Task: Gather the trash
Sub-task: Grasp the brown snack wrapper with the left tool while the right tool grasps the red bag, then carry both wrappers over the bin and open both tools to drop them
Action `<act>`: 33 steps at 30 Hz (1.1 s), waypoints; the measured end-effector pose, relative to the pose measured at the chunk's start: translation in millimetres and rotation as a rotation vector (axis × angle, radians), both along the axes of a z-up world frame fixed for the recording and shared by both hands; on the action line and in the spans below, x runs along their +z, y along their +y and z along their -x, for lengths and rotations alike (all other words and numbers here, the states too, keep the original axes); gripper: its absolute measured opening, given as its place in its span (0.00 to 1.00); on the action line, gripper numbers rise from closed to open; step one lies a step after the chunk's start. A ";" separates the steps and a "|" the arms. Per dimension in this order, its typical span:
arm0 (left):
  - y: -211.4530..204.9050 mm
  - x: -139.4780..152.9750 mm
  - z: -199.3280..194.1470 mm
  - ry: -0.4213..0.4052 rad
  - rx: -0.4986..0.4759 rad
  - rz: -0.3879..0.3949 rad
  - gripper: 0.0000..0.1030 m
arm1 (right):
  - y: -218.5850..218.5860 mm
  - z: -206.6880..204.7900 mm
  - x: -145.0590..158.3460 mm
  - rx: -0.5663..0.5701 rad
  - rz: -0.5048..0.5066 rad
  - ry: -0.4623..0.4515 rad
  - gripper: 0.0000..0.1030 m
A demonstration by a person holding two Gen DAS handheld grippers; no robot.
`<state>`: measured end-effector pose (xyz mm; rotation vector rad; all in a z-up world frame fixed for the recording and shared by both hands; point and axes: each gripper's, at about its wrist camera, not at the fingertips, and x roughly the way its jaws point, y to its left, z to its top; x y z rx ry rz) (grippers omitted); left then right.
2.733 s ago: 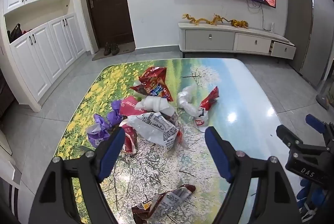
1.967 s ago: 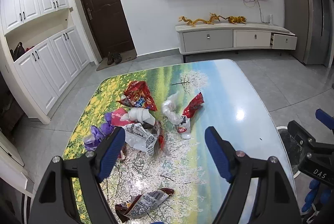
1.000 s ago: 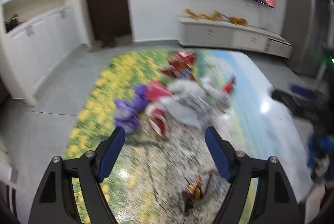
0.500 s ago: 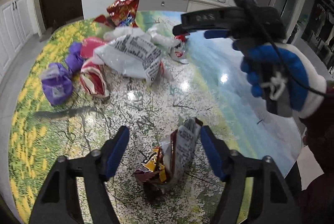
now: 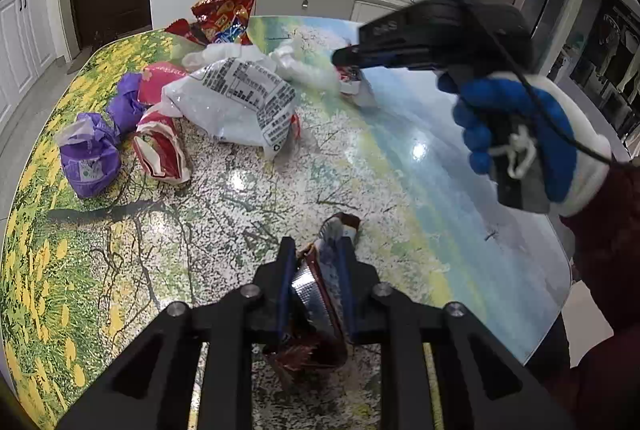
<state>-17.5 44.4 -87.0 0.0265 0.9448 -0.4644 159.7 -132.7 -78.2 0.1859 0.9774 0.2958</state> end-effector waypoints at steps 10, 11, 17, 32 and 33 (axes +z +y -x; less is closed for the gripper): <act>-16.3 22.7 -13.0 -0.030 0.020 -0.006 0.10 | -48.4 57.2 25.1 0.008 -0.057 -0.080 0.12; -19.3 25.1 -13.1 -0.034 0.015 -0.005 0.10 | -57.0 63.7 27.8 -0.003 -0.061 -0.087 0.12; -70.0 44.9 -32.6 -0.043 -0.066 0.005 0.10 | -130.4 98.0 41.5 -0.109 -0.062 -0.138 0.12; -349.2 30.2 -107.9 0.088 -0.445 0.034 0.13 | -328.0 145.2 -57.4 -0.489 -0.023 0.048 0.15; -360.4 27.0 -106.4 0.101 -0.456 0.031 0.13 | -334.8 144.8 -65.9 -0.502 -0.035 0.063 0.15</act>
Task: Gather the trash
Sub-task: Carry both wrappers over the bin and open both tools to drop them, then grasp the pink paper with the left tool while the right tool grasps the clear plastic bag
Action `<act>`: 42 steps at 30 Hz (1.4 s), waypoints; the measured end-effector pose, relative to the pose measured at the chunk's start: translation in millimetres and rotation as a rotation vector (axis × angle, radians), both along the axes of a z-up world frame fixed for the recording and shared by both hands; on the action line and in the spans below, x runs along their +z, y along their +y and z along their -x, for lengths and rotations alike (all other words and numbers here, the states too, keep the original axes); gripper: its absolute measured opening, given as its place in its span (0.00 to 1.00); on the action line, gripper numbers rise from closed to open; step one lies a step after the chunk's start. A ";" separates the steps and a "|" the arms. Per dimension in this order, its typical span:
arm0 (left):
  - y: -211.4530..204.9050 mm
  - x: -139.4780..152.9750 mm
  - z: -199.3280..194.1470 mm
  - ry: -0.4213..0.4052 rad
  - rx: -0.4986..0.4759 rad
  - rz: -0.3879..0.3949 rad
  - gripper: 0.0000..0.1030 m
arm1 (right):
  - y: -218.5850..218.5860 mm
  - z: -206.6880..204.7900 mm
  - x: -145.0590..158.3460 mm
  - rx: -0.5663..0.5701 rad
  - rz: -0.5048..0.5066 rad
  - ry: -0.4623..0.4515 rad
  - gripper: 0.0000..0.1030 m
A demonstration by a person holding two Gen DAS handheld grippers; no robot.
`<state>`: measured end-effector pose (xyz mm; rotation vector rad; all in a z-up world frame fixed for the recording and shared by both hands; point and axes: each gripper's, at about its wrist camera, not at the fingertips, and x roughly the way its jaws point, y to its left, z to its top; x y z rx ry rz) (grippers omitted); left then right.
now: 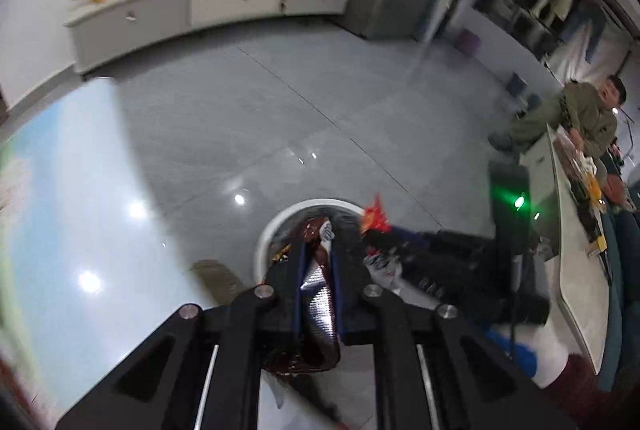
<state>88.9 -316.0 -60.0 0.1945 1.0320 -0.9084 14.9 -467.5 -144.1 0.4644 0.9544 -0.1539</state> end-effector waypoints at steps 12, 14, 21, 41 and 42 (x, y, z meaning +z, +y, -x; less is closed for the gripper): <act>-72.0 -62.5 -19.2 0.168 -0.046 -0.042 0.40 | -48.4 7.4 -48.4 -0.104 -0.047 0.062 0.42; -68.7 -58.7 -18.4 0.162 -0.040 -0.032 0.40 | -50.5 11.4 -43.1 -0.110 -0.040 0.054 0.42; -31.3 -21.6 -10.7 0.052 0.071 0.032 0.40 | -28.4 10.9 -10.5 -0.055 0.040 0.026 0.42; 302.5 25.6 15.2 -0.163 0.520 -0.004 0.40 | 154.5 -11.5 117.5 0.294 0.150 -0.190 0.42; 328.0 25.4 16.2 -0.170 0.564 -0.006 0.40 | 160.2 -13.0 119.7 0.304 0.151 -0.192 0.42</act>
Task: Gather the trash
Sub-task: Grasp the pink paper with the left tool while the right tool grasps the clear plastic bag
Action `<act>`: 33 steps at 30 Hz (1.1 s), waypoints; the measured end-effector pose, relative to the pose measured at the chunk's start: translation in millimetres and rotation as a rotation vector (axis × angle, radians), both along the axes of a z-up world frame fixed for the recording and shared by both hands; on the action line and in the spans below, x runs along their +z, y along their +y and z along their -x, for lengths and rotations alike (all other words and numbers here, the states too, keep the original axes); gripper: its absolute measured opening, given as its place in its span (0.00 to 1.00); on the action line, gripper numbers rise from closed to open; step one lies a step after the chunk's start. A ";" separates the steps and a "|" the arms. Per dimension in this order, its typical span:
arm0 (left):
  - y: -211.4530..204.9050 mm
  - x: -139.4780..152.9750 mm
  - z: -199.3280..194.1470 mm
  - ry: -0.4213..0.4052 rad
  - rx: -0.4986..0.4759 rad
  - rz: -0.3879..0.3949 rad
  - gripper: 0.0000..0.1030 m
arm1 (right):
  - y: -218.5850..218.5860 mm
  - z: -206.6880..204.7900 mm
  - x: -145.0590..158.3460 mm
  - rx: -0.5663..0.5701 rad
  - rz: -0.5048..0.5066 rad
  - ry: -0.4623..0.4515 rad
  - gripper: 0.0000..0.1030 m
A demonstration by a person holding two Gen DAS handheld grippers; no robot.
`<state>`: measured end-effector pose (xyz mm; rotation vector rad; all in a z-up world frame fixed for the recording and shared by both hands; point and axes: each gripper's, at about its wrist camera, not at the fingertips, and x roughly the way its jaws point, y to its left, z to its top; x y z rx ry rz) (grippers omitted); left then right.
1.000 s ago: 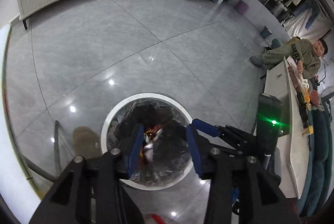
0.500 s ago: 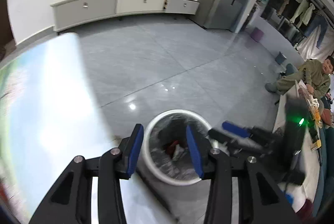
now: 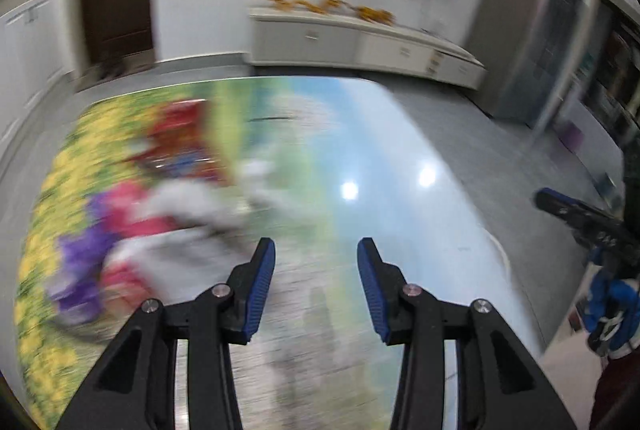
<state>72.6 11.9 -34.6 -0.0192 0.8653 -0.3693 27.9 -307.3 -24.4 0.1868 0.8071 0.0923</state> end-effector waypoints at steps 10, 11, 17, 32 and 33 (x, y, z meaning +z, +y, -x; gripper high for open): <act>117.4 -38.7 0.9 0.054 0.128 0.087 0.39 | 93.6 -34.7 -0.2 0.163 0.003 0.036 0.42; 115.9 -40.7 2.4 0.058 0.123 0.088 0.39 | 100.9 -39.5 -1.8 0.176 0.002 0.042 0.42; 112.8 -60.4 -5.1 0.079 0.135 0.090 0.39 | 130.6 -56.8 -11.1 0.225 0.002 0.068 0.42; 124.9 -73.1 -26.3 0.083 0.173 0.070 0.39 | 192.2 -129.7 -45.9 0.343 -0.039 0.137 0.42; 125.1 -73.9 -28.2 0.086 0.174 0.071 0.39 | 198.7 -136.5 -49.4 0.357 -0.036 0.143 0.42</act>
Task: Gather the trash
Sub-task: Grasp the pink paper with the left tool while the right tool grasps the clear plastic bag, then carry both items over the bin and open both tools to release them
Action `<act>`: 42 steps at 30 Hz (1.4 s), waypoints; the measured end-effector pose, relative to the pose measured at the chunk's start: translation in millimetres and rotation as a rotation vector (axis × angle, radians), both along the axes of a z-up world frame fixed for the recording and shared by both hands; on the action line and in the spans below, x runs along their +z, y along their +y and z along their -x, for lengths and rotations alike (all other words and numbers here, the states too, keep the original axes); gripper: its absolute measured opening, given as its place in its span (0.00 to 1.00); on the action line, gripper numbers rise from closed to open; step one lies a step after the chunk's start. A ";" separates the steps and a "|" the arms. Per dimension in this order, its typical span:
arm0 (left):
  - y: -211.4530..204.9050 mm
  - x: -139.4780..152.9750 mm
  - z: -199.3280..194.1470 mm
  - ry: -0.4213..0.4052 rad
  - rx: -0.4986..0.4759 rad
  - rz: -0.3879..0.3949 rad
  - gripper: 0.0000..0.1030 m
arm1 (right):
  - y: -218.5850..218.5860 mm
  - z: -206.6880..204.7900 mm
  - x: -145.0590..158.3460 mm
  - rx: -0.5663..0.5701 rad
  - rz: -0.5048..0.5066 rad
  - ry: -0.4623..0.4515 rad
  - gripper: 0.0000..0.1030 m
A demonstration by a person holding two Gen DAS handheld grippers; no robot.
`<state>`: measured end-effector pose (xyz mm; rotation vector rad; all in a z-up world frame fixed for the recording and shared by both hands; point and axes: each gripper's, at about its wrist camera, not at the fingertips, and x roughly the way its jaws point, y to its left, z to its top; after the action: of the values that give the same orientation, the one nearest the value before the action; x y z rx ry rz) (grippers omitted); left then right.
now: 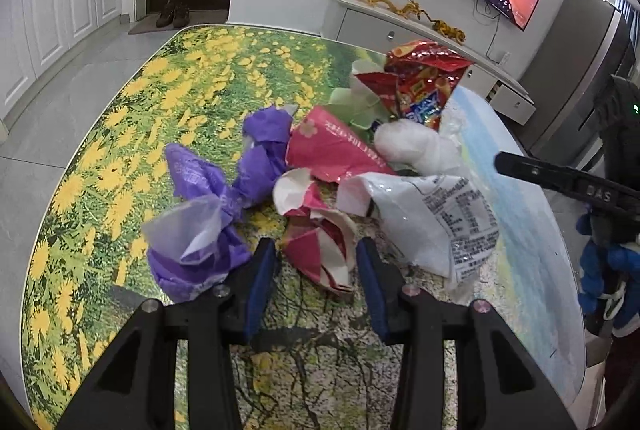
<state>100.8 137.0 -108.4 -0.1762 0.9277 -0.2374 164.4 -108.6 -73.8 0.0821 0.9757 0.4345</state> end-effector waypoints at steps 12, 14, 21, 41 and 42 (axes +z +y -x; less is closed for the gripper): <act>-9.6 0.2 -5.3 -0.015 -0.017 -0.014 0.36 | 21.3 -31.8 -29.8 0.038 0.031 0.045 0.36; -11.2 0.9 -4.7 -0.014 -0.022 -0.002 0.25 | 20.1 -30.3 -30.0 0.044 0.015 0.045 0.24; -16.2 5.3 11.0 -0.021 -0.015 0.005 0.23 | 9.2 -7.0 -20.0 0.053 0.004 0.017 0.15; -58.1 69.8 76.4 -0.118 -0.085 0.033 0.21 | -73.0 93.6 16.7 -0.049 -0.021 -0.066 0.15; -66.5 72.0 75.7 -0.121 -0.105 0.036 0.21 | -78.9 95.6 16.4 -0.058 -0.020 -0.068 0.15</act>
<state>25.1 70.5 -36.4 -0.1446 0.8139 -0.3579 68.8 -187.6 -57.4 0.1132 0.9003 0.3916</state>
